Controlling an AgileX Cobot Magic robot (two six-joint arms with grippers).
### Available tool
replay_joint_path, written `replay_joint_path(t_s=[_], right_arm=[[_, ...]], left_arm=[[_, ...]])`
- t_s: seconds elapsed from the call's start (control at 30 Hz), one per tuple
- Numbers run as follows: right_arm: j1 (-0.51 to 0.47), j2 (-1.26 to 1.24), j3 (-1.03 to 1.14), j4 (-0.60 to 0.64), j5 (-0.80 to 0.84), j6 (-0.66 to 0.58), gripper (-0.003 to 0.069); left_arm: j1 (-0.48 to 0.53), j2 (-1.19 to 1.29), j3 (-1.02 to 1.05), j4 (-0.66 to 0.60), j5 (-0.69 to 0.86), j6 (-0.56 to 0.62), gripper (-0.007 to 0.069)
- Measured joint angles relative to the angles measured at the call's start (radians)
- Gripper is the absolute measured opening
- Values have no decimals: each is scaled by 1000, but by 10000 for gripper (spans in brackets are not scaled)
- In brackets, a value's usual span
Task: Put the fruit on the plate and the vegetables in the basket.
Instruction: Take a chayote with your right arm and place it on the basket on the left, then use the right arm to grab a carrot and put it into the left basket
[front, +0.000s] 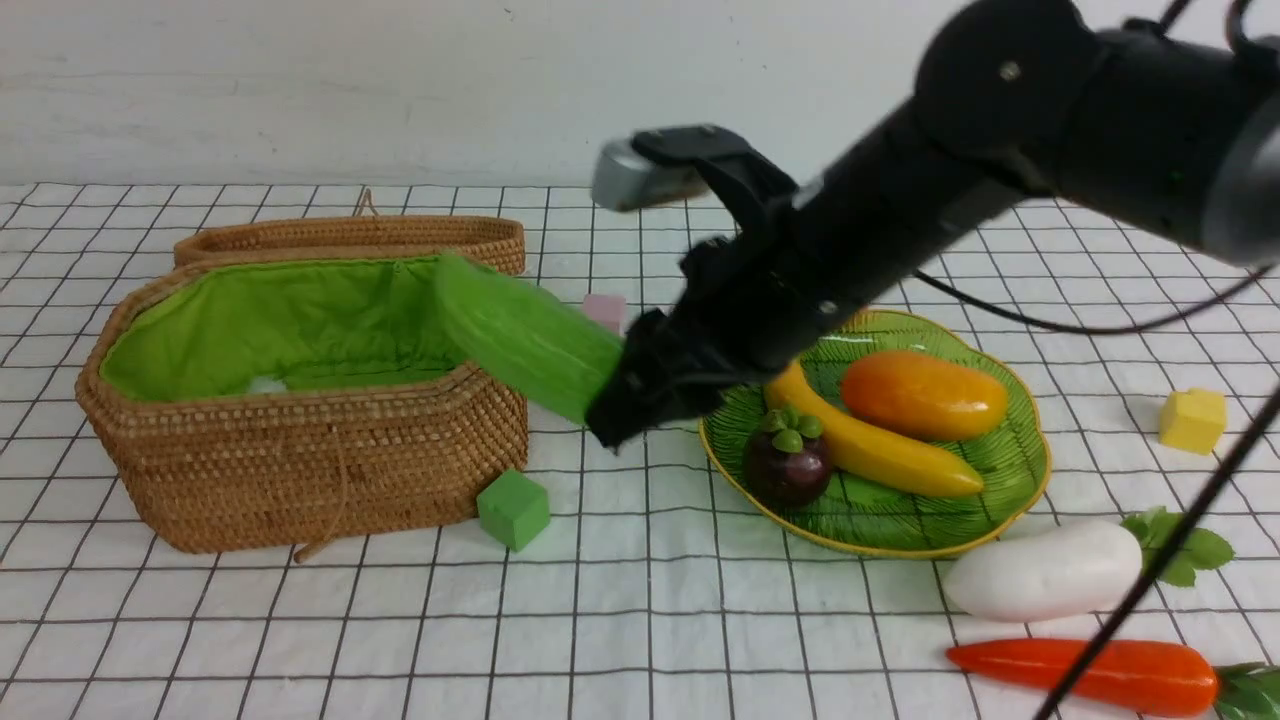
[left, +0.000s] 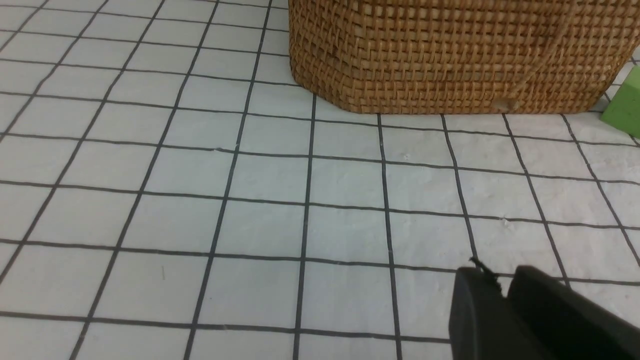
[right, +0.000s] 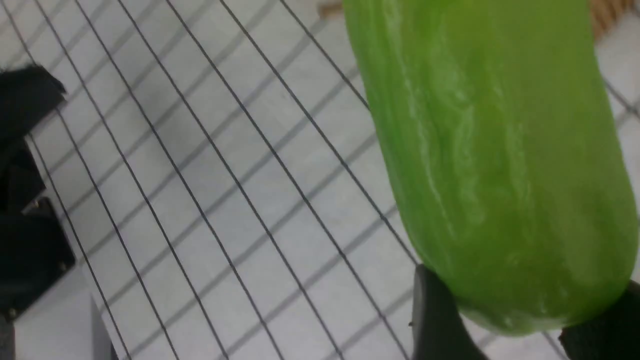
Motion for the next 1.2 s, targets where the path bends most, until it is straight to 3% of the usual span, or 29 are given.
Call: replay_joint_path(t_s=[0.17,0.47,0.5,0.63,0.73,0.93,1.2], right_arm=[[55,259,-402,-20,-15,103,342],[60,496,-677,-133,-37,283,346],[60,498,-681,-144,-36,293,360],[60,483,-693,-161,14,305,586],[60,439,-693,-218,81,305,664],[26,185,-541,-351,137,293,657],[-134,-234,34,-420,152,230,629]], left_arm=[[0,0,0,0,0,0,90],[0,0,0,0,0,0,96],[0,0,0,0,0,0,97],[0,0,0,0,0,0,104],[0,0,0,0,0,0,107],[0,0,0,0,0,0,111],[0,0,0,0,0,0,111]])
